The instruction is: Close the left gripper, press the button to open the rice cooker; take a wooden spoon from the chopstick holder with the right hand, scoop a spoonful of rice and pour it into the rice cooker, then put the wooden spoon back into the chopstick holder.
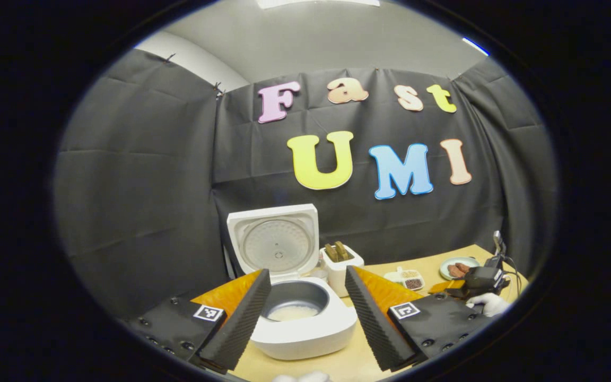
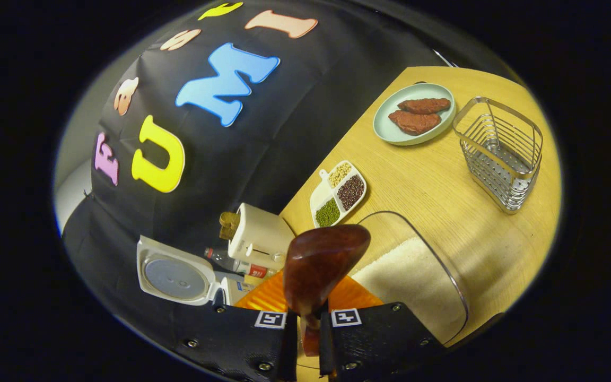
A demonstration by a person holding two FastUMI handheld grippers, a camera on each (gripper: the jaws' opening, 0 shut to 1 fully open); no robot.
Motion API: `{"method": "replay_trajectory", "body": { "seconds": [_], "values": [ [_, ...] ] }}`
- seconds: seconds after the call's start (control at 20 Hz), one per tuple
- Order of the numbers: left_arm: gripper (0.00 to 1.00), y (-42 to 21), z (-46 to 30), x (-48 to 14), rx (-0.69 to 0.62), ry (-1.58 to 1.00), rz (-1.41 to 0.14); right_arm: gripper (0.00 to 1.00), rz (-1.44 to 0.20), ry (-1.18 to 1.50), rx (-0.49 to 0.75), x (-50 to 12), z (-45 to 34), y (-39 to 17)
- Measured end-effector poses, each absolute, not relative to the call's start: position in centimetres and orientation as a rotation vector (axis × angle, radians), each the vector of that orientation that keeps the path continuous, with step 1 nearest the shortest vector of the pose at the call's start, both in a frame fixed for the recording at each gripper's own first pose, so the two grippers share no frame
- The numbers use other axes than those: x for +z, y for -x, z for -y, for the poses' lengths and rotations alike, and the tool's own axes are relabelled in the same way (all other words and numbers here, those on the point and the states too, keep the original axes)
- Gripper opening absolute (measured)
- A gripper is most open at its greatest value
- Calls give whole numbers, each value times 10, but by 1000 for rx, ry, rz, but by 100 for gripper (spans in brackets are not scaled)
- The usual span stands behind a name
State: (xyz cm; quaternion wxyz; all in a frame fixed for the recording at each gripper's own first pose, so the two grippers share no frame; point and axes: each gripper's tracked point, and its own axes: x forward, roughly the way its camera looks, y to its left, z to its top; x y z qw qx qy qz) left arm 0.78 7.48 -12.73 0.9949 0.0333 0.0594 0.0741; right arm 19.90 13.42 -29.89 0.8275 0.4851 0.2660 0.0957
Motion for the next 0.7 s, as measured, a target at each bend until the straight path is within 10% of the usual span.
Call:
{"method": "replay_trajectory", "body": {
  "seconds": [0.7],
  "values": [
    [99, -13, -68, -123, 133, -68, -121, 17, -537, -1215, 185, -297, -110, -205]
  ]
}}
